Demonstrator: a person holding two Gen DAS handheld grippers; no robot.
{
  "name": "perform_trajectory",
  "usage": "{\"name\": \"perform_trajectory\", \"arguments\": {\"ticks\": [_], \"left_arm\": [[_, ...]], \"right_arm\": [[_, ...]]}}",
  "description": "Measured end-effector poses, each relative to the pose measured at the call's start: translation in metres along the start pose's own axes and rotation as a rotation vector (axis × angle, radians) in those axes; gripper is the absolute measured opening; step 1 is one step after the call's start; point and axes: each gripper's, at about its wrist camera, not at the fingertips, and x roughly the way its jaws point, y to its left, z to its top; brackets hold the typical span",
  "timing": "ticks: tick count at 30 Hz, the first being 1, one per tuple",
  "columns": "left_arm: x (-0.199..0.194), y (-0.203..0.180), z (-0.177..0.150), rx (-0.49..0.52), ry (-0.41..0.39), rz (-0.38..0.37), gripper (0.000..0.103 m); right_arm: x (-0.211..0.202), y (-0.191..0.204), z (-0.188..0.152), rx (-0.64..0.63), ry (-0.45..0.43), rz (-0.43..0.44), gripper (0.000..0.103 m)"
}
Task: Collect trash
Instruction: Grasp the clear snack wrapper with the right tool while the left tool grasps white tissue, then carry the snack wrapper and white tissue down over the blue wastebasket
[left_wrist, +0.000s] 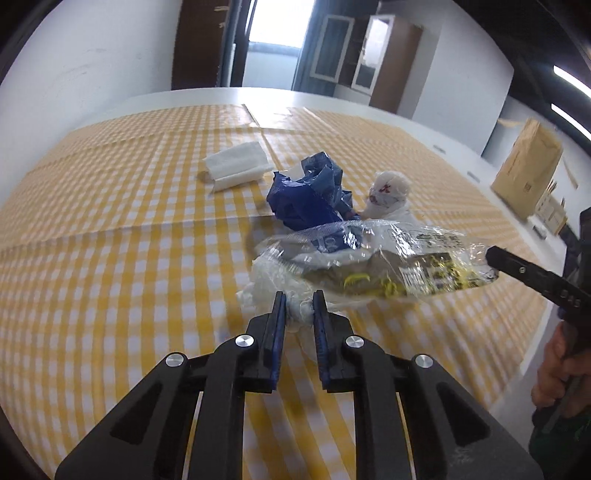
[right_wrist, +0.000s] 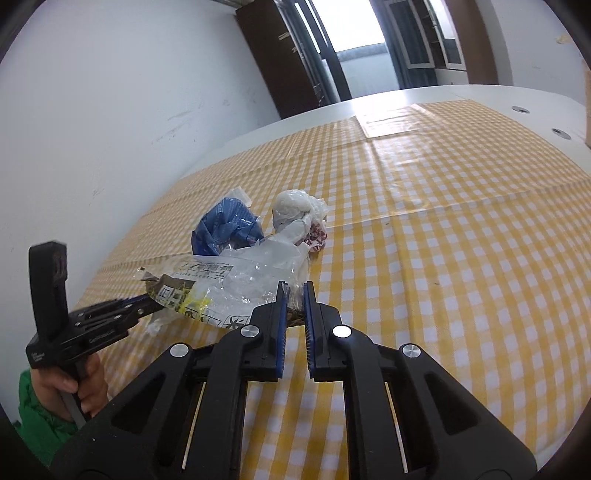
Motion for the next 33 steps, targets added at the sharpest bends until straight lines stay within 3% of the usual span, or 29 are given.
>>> {"name": "perform_trajectory", "arguments": {"ticks": [6,11,13,15,18,25,33], "left_arm": [[-0.038,-0.003,-0.034,-0.007,-0.05,0.019,0.013],[-0.062,-0.006,-0.066,-0.063,-0.08,-0.04,0.011],[-0.068,-0.015,-0.079,-0.051,-0.089,-0.044,0.011],[-0.076,-0.02,-0.089,-0.045,-0.095,-0.052,0.011],[-0.09,-0.024,-0.1,-0.043,-0.093,-0.093,0.011],[-0.119,-0.046,-0.128,0.028,-0.11,-0.112,0.011],[-0.146,-0.052,-0.171,0.037,-0.086,-0.152,0.011]], "right_arm": [[-0.035,0.004,-0.019,-0.014,-0.046,-0.013,0.007],[-0.061,0.008,-0.034,-0.021,-0.083,-0.041,0.007],[-0.067,0.012,-0.04,-0.047,-0.091,-0.077,0.006],[-0.074,0.01,-0.045,-0.014,-0.085,-0.04,0.006],[-0.086,0.015,-0.055,-0.025,-0.093,-0.044,0.006],[-0.105,0.023,-0.09,-0.004,-0.098,-0.045,0.006],[-0.123,0.047,-0.125,-0.06,-0.083,-0.033,0.006]]}}
